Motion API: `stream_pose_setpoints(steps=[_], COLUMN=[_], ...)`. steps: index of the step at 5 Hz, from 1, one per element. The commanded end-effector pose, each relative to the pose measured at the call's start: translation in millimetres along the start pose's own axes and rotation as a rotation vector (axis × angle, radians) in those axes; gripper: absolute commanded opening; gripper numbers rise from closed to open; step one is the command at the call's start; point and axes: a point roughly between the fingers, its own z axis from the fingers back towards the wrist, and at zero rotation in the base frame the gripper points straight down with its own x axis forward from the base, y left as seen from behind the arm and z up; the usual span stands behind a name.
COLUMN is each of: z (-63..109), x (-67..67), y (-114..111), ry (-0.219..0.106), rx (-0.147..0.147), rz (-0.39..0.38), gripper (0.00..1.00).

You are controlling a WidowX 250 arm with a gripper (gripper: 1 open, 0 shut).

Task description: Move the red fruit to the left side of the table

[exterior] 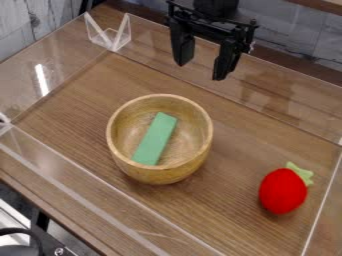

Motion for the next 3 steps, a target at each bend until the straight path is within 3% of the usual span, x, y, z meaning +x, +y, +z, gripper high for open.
stream_pose_setpoints(steps=[1, 2, 3], z=[-20.9, -32.1, -36.1], x=[-4.2, -10.6, -18.2], y=[-14.1, -45.3, -74.0], ry=[0.034, 0.055, 0.044], rx=[-0.008, -0.030, -0.040], rz=[0.005, 0.009, -0.023], gripper=[1.00, 1.00, 1.00])
